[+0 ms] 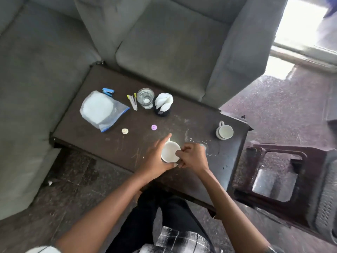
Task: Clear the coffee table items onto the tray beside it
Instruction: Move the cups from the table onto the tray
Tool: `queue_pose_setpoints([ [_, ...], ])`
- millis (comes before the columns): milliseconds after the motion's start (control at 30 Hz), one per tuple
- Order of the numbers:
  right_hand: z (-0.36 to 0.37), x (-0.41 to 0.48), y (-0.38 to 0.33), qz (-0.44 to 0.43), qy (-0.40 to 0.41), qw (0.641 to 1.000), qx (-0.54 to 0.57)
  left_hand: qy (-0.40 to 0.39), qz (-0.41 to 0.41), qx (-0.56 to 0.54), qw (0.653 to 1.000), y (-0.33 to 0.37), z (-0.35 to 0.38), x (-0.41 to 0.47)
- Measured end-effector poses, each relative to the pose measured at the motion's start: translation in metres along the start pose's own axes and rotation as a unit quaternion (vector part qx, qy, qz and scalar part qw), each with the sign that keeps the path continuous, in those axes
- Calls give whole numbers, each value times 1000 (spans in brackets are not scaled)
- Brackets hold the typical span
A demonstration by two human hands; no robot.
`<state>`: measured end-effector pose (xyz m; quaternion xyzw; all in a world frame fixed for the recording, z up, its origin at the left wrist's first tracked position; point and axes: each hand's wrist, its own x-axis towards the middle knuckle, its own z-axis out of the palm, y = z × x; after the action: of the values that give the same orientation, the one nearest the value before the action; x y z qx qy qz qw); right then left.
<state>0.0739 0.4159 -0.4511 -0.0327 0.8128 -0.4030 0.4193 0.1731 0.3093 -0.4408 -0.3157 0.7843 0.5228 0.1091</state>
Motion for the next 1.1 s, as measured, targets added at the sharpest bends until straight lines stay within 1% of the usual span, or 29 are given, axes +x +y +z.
queue_pose_setpoints([
  [67, -16, -4, 2, 1, 22, 999, 23, -10, 37, 32, 999, 13, 6, 10],
  [133, -31, -5, 7, 10, 42, 998, 47, -41, 74, 66, 994, 23, 11, 19],
  [233, -48, -7, 16, 22, 75, 994, 80, -80, 133, 141, 978, 38, 17, 31],
  [300, -59, -9, 20, 21, 73, 990, 120, -73, 142, 155, 975, 46, 24, 39],
  [367, -71, -6, 23, 26, 60, 979, 194, -46, 135, 136, 980, 54, 31, 47],
  [400, -78, 1, 28, 31, 72, 972, 223, -34, 131, 130, 982, 56, 34, 51],
  [433, -84, 12, 34, 32, 107, 963, 245, -28, 128, 128, 983, 58, 36, 55],
  [467, -90, 28, 43, 33, 163, 957, 237, -29, 128, 131, 983, 59, 37, 59],
  [500, -96, 47, 54, 40, 218, 954, 202, -35, 130, 136, 981, 60, 38, 62],
  [533, -100, 66, 65, 60, 259, 953, 147, -41, 133, 141, 980, 60, 38, 66],
  [567, -104, 84, 74, 84, 280, 953, 76, -44, 136, 144, 979, 60, 39, 69],
  [600, -107, 100, 83, 101, 279, 955, 5, -46, 139, 146, 978, 61, 39, 72],
  [700, -113, 136, 100, 93, 195, 961, -170, -45, 154, 170, 972, 63, 40, 79],
  [733, -115, 146, 104, 85, 170, 960, -207, -46, 159, 178, 970, 63, 41, 80],
  [800, -116, 162, 112, 80, 141, 960, -230, -47, 162, 185, 968, 63, 42, 80],
  [900, -114, 176, 119, 74, 123, 962, -231, -45, 153, 177, 971, 60, 42, 77],
  [1000, -110, 171, 124, 73, 164, 962, -205, -48, 145, 172, 973, 57, 41, 69],
  [1100, -103, 146, 124, 81, 196, 961, -176, -50, 143, 172, 973, 56, 39, 59],
])
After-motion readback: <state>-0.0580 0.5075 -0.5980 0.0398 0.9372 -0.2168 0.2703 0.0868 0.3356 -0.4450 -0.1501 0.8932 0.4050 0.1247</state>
